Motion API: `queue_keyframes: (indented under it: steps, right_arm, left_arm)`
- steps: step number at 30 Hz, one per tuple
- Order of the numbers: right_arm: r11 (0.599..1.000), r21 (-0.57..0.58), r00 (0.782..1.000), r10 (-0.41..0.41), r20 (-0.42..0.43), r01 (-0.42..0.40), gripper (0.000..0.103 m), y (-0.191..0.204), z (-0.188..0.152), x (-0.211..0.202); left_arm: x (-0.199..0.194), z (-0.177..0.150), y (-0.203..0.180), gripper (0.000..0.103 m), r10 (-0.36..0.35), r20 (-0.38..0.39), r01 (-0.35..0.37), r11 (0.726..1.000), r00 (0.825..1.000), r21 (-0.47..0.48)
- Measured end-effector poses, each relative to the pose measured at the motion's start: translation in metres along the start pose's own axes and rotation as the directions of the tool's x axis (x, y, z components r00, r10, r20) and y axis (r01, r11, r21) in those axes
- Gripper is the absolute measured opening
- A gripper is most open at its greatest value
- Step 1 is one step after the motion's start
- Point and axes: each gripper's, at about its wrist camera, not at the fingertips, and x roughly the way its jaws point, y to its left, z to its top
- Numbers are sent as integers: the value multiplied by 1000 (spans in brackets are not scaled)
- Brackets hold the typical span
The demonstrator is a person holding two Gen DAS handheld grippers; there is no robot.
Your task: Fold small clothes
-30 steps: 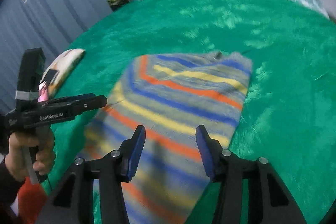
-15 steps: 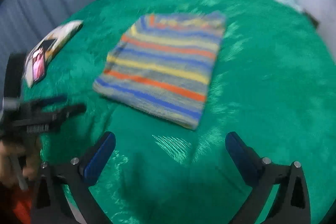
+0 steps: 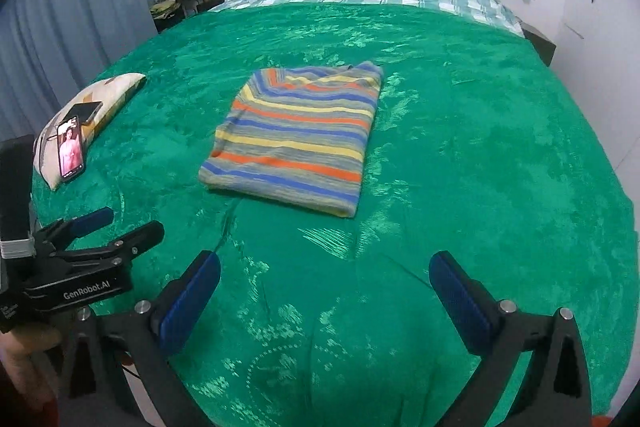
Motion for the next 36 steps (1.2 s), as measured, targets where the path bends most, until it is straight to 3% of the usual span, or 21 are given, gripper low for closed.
queue_keyframes:
  steps: [7, 16, 20, 24, 26, 29, 32, 36]
  right_arm:
    - [1000, 17, 1000, -23, -3, 23, 103, -7, -4, -8]
    - [997, -2, 997, -82, -14, 82, 103, -11, -7, -7]
    - [997, 7, 997, -72, -22, 72, 103, -16, -9, -2]
    - [999, 31, 998, 11, -57, -9, 103, -33, -8, 22]
    - [999, 41, 998, 16, -69, -13, 103, -43, -3, 35]
    - [995, 85, 997, 51, -60, -46, 103, -65, 16, 58]
    - [975, 179, 989, 142, -48, -131, 102, -88, 45, 90]
    - [928, 281, 965, 262, -25, -245, 89, -107, 85, 148]
  left_arm:
    - [-7, -3, -6, 96, 31, 25, -31, 999, 999, 28]
    - [-3, -9, -6, 96, 48, 12, -49, 998, 999, 36]
    - [7, -8, -7, 96, 43, -13, -42, 997, 999, 60]
    - [30, 14, 1, 96, 4, -66, 1, 997, 998, 83]
    - [42, 34, 9, 96, -10, -76, 16, 997, 997, 70]
    - [68, 70, 18, 96, -63, -100, 68, 997, 993, 41]
    - [108, 104, 20, 96, -105, -132, 107, 994, 986, 12]
    - [164, 139, 19, 96, -85, -167, 85, 996, 982, -10]
